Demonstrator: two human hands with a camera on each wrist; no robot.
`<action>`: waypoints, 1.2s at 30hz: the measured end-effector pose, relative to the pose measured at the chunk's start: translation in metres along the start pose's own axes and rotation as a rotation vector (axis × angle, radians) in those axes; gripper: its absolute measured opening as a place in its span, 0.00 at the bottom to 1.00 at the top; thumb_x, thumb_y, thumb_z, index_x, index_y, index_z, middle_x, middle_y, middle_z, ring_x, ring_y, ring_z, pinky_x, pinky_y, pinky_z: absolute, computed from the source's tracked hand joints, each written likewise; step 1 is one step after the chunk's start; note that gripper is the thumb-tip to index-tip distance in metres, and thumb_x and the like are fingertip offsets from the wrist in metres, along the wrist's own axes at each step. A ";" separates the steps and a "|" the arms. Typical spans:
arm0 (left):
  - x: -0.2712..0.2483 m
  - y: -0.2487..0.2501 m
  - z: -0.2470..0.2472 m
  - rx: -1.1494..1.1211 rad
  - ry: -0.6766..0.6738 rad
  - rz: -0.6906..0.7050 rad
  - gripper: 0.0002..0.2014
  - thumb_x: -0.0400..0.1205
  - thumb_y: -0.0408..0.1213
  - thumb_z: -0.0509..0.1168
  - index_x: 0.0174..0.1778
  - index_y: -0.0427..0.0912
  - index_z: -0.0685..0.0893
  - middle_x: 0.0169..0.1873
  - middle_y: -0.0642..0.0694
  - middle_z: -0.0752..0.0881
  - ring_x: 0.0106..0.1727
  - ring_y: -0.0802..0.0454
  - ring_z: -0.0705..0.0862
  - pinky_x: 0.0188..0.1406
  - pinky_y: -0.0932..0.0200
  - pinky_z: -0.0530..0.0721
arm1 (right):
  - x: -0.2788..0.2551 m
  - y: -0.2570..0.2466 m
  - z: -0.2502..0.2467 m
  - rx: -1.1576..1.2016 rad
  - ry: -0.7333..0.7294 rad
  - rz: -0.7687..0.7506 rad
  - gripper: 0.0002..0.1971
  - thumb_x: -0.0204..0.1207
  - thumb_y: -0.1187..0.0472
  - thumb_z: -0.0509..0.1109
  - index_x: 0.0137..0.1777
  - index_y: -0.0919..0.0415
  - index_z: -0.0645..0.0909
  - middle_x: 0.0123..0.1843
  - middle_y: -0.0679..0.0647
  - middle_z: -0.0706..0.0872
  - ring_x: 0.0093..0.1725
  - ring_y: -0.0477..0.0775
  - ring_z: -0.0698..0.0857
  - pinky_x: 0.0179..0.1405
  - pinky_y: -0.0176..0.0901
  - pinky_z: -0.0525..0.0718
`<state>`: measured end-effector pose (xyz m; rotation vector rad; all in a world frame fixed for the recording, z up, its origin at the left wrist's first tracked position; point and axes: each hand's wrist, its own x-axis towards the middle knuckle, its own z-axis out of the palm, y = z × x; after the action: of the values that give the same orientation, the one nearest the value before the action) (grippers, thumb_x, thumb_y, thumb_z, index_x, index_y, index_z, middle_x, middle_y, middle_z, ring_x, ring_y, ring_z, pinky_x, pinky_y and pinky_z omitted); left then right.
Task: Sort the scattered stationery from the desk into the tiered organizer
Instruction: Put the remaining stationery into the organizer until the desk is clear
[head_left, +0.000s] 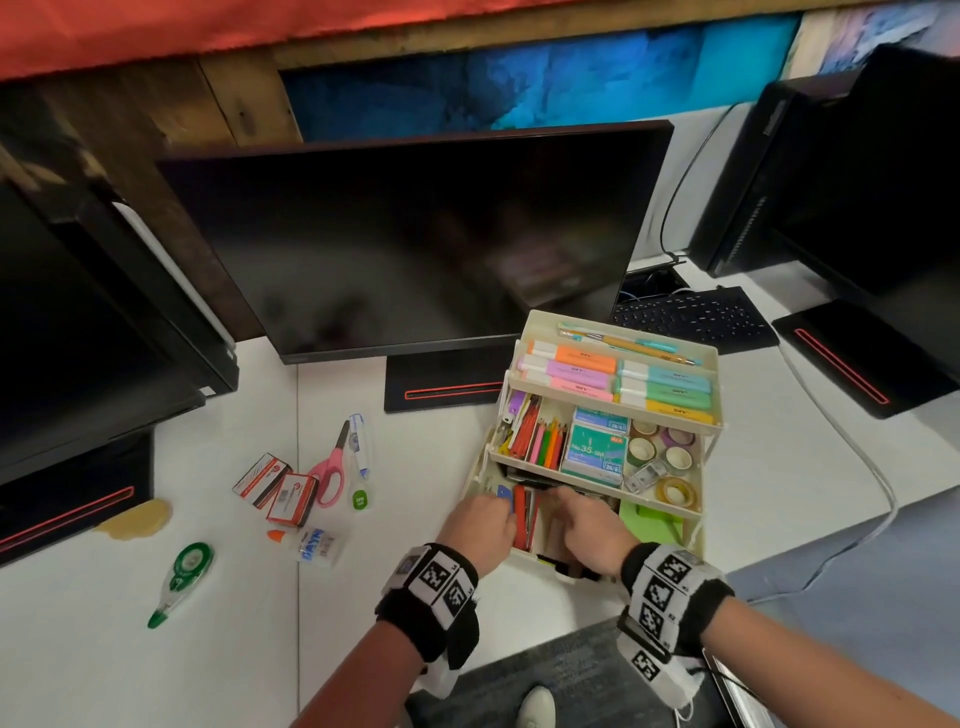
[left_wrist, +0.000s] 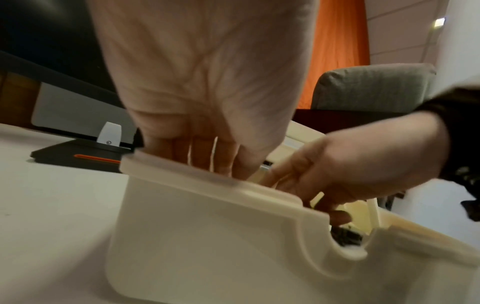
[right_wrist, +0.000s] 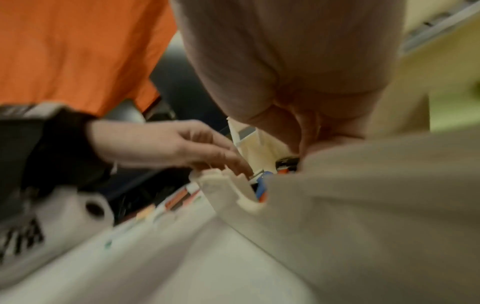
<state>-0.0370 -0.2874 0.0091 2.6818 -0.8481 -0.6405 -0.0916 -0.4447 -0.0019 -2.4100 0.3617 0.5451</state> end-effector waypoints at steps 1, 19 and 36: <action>-0.002 0.000 -0.003 -0.024 0.047 0.018 0.16 0.87 0.38 0.51 0.54 0.36 0.82 0.52 0.39 0.83 0.52 0.43 0.82 0.52 0.53 0.77 | -0.002 0.002 0.000 -0.136 -0.011 -0.021 0.26 0.74 0.70 0.55 0.72 0.55 0.72 0.65 0.59 0.82 0.64 0.62 0.81 0.61 0.48 0.80; -0.036 -0.033 -0.012 -0.208 0.270 0.104 0.13 0.86 0.40 0.55 0.62 0.50 0.80 0.56 0.55 0.83 0.49 0.58 0.82 0.52 0.64 0.77 | -0.008 -0.001 -0.002 -0.695 -0.028 0.080 0.20 0.77 0.62 0.65 0.69 0.58 0.75 0.70 0.57 0.74 0.70 0.60 0.73 0.63 0.52 0.78; -0.036 -0.112 -0.027 -0.222 0.699 -0.296 0.08 0.80 0.33 0.63 0.52 0.40 0.85 0.48 0.42 0.85 0.53 0.41 0.81 0.52 0.50 0.78 | 0.001 -0.006 0.001 -0.725 -0.137 -0.044 0.27 0.77 0.65 0.64 0.76 0.54 0.65 0.75 0.54 0.67 0.73 0.61 0.71 0.63 0.53 0.77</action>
<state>0.0032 -0.1737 0.0041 2.5504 -0.1841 0.1627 -0.0890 -0.4394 0.0001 -3.0300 0.0440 0.9407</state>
